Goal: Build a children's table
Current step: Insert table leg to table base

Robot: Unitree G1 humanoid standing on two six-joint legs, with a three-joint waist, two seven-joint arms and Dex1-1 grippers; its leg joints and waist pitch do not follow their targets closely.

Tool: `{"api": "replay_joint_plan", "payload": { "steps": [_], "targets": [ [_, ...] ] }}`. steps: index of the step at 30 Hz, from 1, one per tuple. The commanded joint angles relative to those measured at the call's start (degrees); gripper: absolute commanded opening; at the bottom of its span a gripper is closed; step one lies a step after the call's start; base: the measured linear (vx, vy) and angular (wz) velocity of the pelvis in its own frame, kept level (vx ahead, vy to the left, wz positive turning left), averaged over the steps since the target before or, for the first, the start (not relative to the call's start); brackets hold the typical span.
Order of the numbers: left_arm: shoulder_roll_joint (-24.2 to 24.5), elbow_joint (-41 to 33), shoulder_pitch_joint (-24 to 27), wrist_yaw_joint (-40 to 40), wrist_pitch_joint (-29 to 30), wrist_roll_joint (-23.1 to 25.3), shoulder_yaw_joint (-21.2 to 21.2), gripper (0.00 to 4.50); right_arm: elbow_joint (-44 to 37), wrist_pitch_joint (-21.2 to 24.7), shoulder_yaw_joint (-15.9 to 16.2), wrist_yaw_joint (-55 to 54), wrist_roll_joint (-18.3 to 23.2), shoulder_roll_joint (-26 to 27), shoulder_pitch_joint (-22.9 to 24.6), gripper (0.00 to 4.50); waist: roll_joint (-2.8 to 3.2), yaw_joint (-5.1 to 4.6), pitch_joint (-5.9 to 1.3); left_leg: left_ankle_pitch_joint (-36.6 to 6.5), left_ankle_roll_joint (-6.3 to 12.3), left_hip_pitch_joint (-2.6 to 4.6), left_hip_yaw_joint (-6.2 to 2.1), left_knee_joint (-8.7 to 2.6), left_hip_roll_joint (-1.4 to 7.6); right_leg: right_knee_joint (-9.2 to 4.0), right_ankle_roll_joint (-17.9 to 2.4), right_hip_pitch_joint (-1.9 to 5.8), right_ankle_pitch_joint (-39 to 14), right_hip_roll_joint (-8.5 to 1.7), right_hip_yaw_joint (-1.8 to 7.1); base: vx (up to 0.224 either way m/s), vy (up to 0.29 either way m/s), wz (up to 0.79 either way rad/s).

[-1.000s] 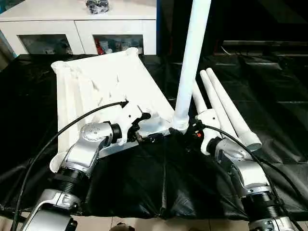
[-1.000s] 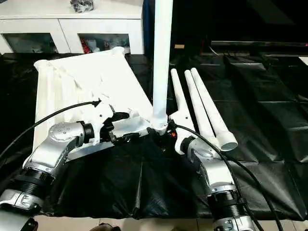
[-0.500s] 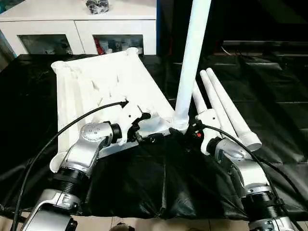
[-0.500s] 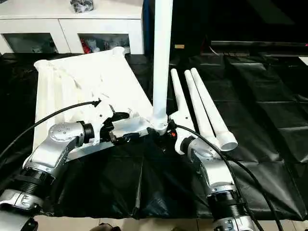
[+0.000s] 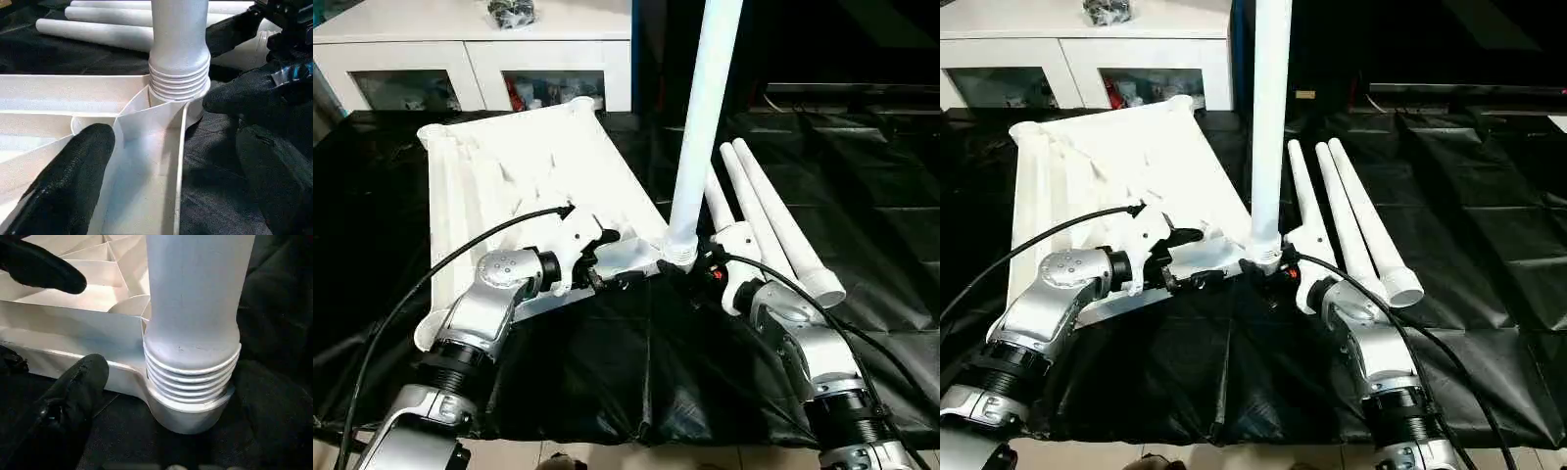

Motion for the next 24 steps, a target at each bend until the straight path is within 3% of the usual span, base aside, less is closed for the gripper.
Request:
{"api": "replay_joint_plan", "payload": {
  "steps": [1,24],
  "targets": [
    [0.5,-0.9,0.5,-0.1,0.3,-0.3,-0.1,4.44,-0.9,0.8,-0.4,0.0,0.2,-0.2,-0.4,4.5,-0.08,0.36,-4.26,-7.3,2.61,1.29,-1.54,-3.44,2.63,-3.77,-13.8,3.02,-0.1,-4.47,2.33,0.0,0.0,0.0],
    [0.5,-0.9,0.5,-0.1,0.3,-0.3,-0.1,4.44,-0.9,0.8,-0.4,0.0,0.2,-0.2,-0.4,4.5,-0.05,0.38,-4.29,-7.2,2.65,1.32,-1.56,-3.44,2.67,-3.72,-13.8,3.02,0.2,-4.49,2.31,0.0,0.0,0.0]
  ]
}}
